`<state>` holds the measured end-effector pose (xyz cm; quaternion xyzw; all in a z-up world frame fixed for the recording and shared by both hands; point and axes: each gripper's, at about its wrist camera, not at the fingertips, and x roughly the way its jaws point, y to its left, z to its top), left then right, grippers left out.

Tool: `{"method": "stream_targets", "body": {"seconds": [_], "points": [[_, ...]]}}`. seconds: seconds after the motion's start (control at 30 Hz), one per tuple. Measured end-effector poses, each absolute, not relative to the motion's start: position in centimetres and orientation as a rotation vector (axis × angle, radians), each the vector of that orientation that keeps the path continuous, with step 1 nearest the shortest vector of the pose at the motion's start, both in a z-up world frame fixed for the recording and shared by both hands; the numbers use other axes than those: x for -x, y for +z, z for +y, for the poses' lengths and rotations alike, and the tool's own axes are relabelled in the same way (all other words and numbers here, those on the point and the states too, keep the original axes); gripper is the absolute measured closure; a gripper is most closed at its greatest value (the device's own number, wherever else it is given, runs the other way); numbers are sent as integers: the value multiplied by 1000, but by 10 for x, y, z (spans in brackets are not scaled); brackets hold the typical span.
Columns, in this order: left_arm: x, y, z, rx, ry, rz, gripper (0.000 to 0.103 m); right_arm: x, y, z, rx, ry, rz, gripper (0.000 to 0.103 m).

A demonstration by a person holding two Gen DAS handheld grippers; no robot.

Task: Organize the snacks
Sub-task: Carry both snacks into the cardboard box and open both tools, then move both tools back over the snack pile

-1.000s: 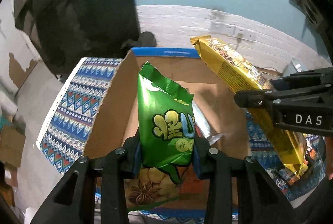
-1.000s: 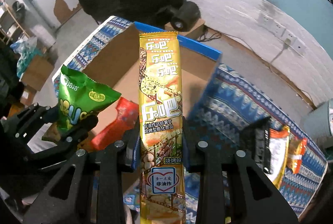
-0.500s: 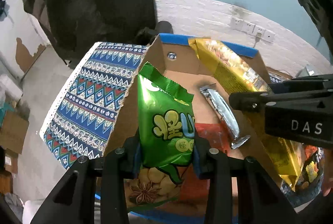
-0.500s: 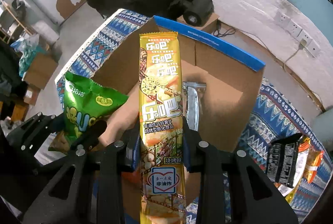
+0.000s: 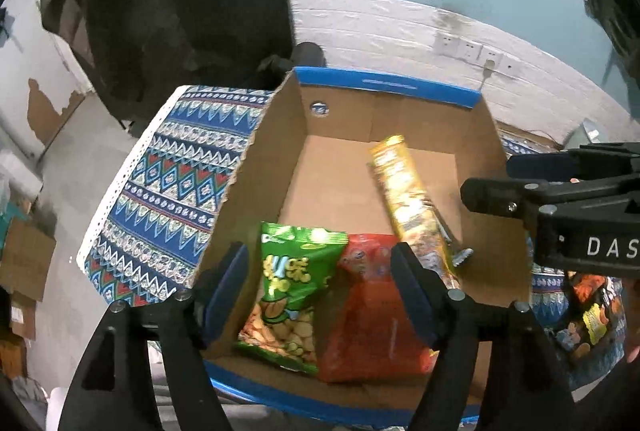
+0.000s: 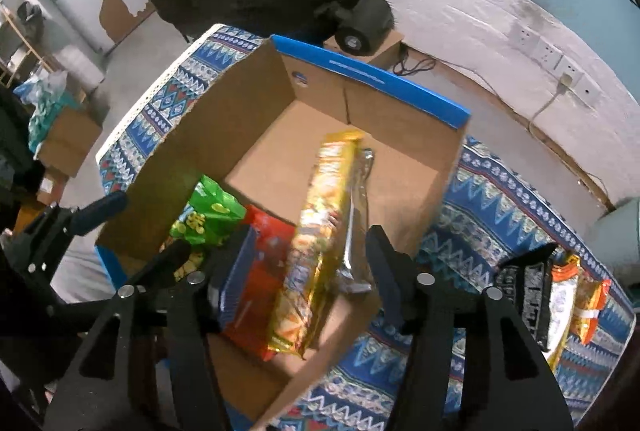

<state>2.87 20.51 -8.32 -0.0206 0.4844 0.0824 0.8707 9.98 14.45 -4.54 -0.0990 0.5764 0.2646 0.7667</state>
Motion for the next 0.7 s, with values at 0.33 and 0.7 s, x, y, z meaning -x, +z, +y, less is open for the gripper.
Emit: {"method": "stream_targets", "body": {"seconds": [0.33, 0.7], "points": [[-27, -74, 175, 65, 79, 1009, 28, -90, -24, 102, 224, 551, 1212, 38], [-23, -65, 120, 20, -42, 1001, 28, -73, -11, 34, 245, 506, 1198, 38]]}}
